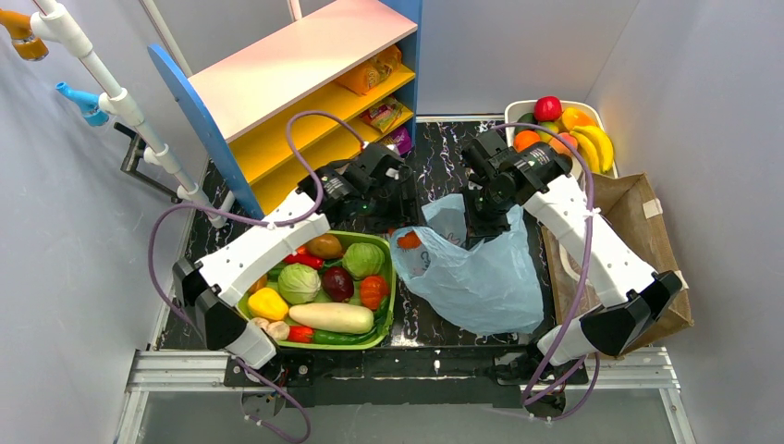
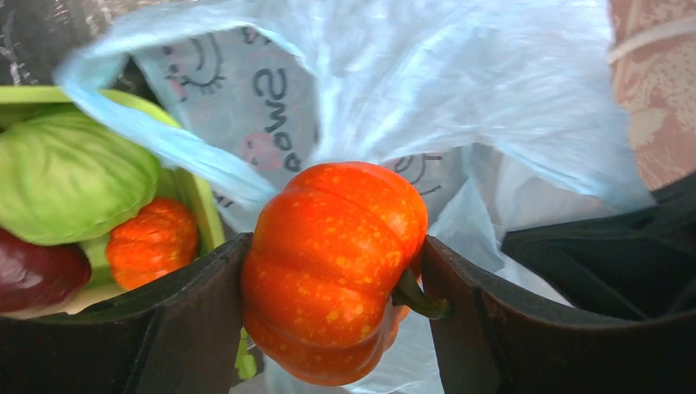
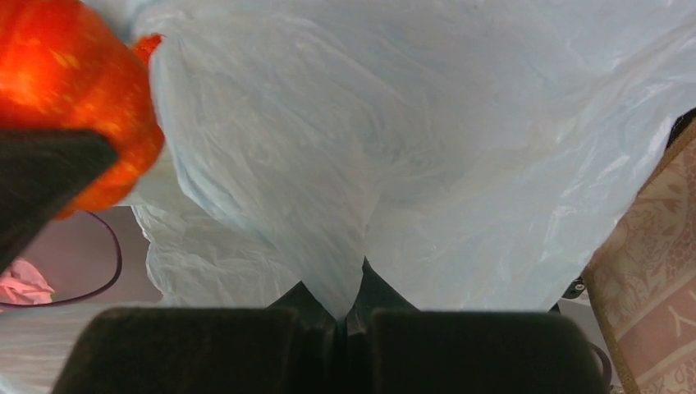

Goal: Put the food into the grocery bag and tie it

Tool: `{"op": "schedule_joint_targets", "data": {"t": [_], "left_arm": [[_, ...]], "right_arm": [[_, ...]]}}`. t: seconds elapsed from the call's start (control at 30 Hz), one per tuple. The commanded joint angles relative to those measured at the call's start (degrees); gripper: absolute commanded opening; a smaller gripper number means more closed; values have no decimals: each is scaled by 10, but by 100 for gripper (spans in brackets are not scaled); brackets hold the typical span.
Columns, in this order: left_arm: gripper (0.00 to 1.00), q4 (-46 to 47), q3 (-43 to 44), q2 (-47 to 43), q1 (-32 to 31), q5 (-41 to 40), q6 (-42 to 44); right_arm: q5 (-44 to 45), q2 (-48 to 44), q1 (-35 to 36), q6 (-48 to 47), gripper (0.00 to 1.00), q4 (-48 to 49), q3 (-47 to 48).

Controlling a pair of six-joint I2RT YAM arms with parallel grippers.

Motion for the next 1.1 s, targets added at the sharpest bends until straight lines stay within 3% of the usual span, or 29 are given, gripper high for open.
{"op": "schedule_joint_targets", "data": {"t": [0.0,0.2,0.43,0.53,0.7,0.73,1.07], "left_arm": [[0,13,50,20,-36,-28,26],[1,11,83,37,-59,-40,47],[4,43,51,28,-66,-10,47],[25,52,46,27,-67,12,50],[89,86,31,23,-68,50,58],[97,88,30,24,-69,53,58],[98,91,28,13,-69,47,62]], "right_arm": [[-14,-18,-1,-9,1,8,-11],[-11,-18,-11,-20,1,8,-23],[-34,-15,-23,-29,1,19,-8],[-47,-18,-23,-30,1,29,-13],[-58,-27,-23,-28,1,42,-33],[-59,-29,-23,-28,1,44,-36],[-61,-31,-23,-29,1,55,-54]]}}
